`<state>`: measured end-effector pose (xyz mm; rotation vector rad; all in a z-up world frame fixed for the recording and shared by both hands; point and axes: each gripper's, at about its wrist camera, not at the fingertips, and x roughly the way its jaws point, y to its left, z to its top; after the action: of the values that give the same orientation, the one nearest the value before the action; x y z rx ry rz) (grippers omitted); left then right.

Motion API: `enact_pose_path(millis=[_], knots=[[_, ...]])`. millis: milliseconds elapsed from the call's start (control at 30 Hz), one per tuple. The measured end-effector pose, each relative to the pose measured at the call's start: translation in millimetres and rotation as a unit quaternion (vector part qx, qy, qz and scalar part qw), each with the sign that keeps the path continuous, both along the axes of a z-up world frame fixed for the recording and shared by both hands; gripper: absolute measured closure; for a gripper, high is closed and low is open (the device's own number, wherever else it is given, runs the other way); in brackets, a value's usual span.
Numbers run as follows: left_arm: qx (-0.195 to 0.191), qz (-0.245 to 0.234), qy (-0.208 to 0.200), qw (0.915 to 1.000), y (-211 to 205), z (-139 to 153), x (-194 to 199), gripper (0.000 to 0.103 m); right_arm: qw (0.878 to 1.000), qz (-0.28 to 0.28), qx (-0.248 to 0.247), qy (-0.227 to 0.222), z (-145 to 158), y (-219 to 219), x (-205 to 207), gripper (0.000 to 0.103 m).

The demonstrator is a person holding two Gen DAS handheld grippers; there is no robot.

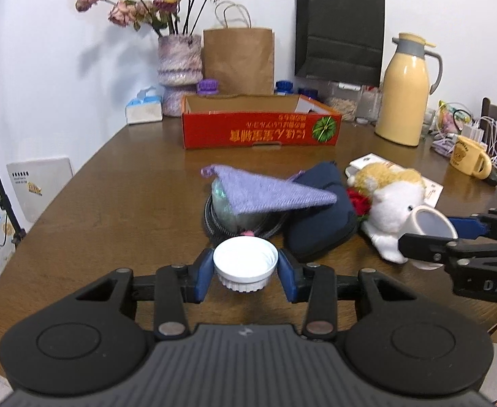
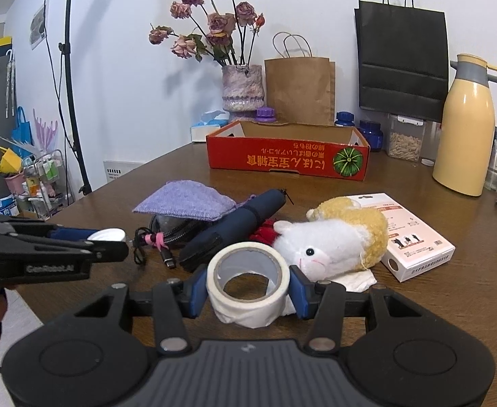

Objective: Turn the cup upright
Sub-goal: 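Carry the cap and tape roll with both tools into the red cardboard box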

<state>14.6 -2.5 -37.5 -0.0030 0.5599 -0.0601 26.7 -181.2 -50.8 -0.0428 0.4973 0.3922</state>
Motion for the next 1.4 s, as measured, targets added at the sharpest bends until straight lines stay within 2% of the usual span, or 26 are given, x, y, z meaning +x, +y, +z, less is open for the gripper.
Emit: enact_pose_path(millis=[300,600,1000,1400], knots=[[-0.005,-0.008,-0.026,0.9996,-5,31,10,0.062,1.0,-0.01,0.007,-0.018,18,-3,9,0.055],[-0.013,-0.007,-0.03,0.9994,-10,54,44,0.061,0.999,-0.017,0.016,-0.03,38,-4,33,0.055],[-0.017,-0.004,-0.023,0.9996,-13,82,103,0.061,0.999,-0.022,0.021,-0.03,62,0,86,0.055],[-0.026,0.002,-0.006,0.9997,-10,95,170,0.061,0.999,-0.033,0.021,-0.022,79,1,153,0.055]])
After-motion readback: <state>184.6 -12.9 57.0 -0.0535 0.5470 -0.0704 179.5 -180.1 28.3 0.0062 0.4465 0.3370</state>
